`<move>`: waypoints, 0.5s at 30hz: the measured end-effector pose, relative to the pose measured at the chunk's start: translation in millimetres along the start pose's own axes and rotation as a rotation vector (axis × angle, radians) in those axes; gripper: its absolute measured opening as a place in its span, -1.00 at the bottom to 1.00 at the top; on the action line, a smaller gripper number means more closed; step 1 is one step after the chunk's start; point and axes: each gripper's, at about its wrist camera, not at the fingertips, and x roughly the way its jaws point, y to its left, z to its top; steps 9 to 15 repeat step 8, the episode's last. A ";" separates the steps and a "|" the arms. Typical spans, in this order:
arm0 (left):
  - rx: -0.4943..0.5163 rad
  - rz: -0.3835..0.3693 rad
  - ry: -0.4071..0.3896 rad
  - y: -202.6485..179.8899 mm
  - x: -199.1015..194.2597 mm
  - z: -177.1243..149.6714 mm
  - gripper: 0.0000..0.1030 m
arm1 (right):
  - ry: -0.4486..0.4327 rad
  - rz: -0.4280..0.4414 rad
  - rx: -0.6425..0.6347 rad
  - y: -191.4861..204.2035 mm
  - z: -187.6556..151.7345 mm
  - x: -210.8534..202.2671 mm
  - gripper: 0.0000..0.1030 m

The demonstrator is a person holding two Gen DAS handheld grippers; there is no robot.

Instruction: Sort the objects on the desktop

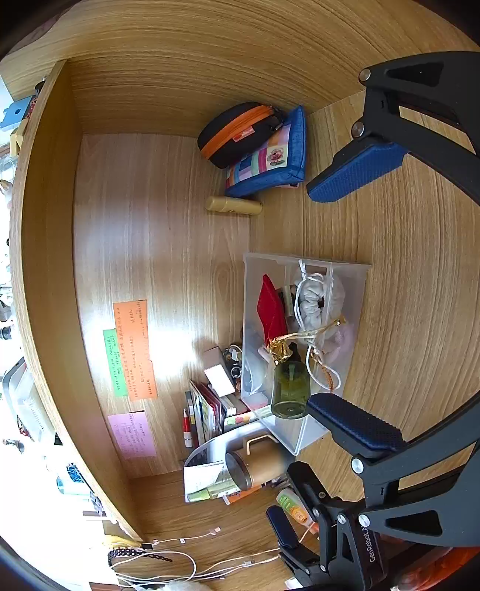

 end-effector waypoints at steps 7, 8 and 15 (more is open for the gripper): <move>0.024 -0.023 -0.011 -5.9 0.5 -0.1 0.96 | 0.024 0.024 0.026 -1.8 0.8 8.5 1.00; 0.027 -0.027 -0.011 -6.8 0.6 0.0 0.96 | 0.027 0.027 0.025 -1.6 1.0 10.3 1.00; 0.027 -0.027 -0.011 -6.8 0.6 0.0 0.96 | 0.027 0.027 0.025 -1.6 1.0 10.3 1.00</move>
